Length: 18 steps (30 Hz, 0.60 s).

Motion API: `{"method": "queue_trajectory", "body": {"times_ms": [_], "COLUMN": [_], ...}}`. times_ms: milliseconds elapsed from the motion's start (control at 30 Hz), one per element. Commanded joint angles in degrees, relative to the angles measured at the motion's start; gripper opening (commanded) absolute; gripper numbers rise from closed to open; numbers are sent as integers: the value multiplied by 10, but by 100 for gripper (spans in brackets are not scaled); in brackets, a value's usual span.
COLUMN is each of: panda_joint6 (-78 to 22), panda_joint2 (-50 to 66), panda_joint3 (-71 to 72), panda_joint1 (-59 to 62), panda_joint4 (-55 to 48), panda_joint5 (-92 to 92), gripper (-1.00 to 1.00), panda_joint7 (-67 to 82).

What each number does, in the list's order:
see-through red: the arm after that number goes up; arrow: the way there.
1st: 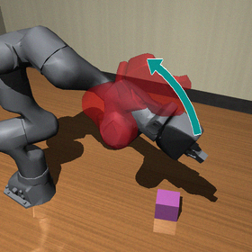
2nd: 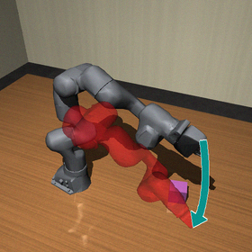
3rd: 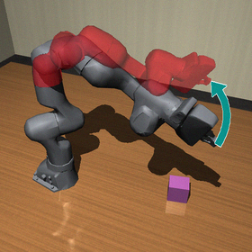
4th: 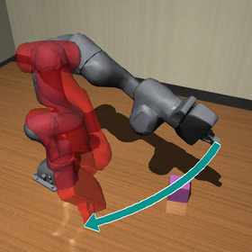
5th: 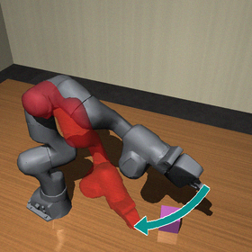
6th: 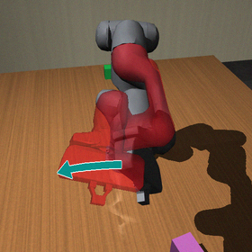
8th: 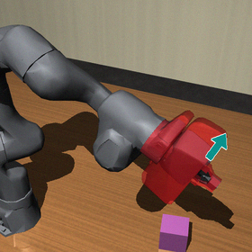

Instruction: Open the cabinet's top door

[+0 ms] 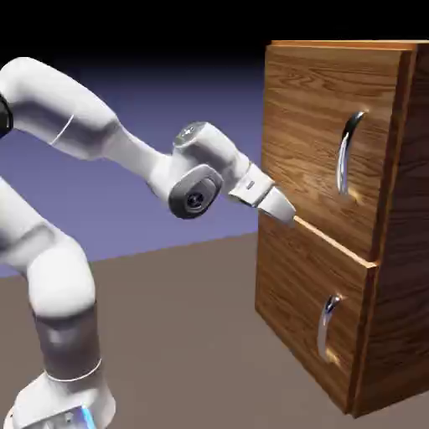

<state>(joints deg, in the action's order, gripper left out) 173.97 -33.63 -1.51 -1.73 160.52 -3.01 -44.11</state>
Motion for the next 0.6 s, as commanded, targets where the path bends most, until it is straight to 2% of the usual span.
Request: {"method": "queue_trajectory", "body": {"times_ms": [0,567], "panda_joint6": [0,-6], "panda_joint2": [-8,-145], "panda_joint3": [-13,-225], "panda_joint1": [-9,-156], "panda_joint4": [-4,-72], "panda_joint5": [-25,-449], "gripper": [0,0], "panda_joint7": [-14,-247]}}
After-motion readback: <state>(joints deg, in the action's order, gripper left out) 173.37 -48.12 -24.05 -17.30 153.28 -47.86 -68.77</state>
